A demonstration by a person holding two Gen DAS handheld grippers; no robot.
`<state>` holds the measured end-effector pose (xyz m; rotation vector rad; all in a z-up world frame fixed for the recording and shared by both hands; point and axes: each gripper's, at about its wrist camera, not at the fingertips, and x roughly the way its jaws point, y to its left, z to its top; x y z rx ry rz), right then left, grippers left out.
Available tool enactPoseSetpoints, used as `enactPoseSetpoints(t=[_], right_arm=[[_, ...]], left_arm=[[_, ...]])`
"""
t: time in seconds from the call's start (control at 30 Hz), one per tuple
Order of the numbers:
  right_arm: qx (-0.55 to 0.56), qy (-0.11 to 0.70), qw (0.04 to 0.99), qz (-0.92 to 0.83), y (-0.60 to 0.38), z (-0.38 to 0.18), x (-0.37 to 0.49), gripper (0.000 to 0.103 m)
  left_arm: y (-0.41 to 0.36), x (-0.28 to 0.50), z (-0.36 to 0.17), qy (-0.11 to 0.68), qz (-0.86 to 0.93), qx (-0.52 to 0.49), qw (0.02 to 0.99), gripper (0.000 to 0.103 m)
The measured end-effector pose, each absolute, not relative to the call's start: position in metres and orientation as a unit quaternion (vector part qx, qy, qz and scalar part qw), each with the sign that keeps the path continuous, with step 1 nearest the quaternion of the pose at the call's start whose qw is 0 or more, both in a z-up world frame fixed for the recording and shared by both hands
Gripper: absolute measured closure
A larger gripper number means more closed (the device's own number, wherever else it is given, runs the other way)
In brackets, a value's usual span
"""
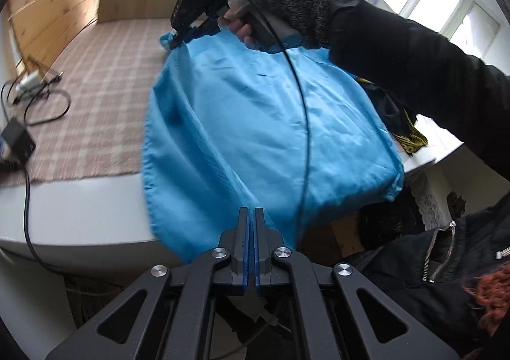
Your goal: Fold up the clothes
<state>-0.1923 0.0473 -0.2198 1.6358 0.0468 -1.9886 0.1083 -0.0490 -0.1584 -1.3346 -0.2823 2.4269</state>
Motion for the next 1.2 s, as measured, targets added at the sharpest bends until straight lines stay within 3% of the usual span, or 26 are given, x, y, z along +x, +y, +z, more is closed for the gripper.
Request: enactPoseSetpoints(t=[0.13, 0.37, 0.4, 0.5, 0.53, 0.63, 0.9, 1.2], right_arm=[[0.608, -0.038, 0.292, -0.737, 0.08, -0.204, -0.197, 0.099], [0.593, -0.04, 0.313, -0.741, 0.067, -0.193, -0.196, 0.099], [0.591, -0.032, 0.317, -0.741, 0.068, -0.191, -0.193, 0.099], [0.586, -0.018, 0.323, -0.743, 0.072, -0.188, -0.188, 0.099], [0.587, -0.019, 0.324, -0.742, 0.074, -0.188, -0.189, 0.099], [0.587, -0.022, 0.32, -0.743, 0.085, -0.186, -0.192, 0.099], [0.583, -0.028, 0.323, -0.745, 0.1, -0.178, -0.192, 0.099], [0.579, -0.029, 0.332, -0.744, 0.098, -0.17, -0.192, 0.099]], left_arm=[[-0.016, 0.112, -0.151, -0.059, 0.862, -0.473, 0.174, 0.103], [-0.047, 0.092, -0.18, -0.092, 0.852, -0.51, 0.068, 0.1], [-0.054, 0.089, -0.179, -0.098, 0.854, -0.507, 0.065, 0.095], [-0.076, 0.077, -0.177, -0.111, 0.861, -0.492, 0.064, 0.054], [-0.083, 0.071, -0.179, -0.116, 0.861, -0.491, 0.064, 0.051], [-0.096, 0.053, -0.189, -0.136, 0.846, -0.508, 0.088, 0.051], [-0.075, 0.021, -0.214, -0.074, 0.818, -0.554, 0.139, 0.05], [-0.074, 0.033, -0.224, -0.101, 0.802, -0.564, 0.167, 0.05]])
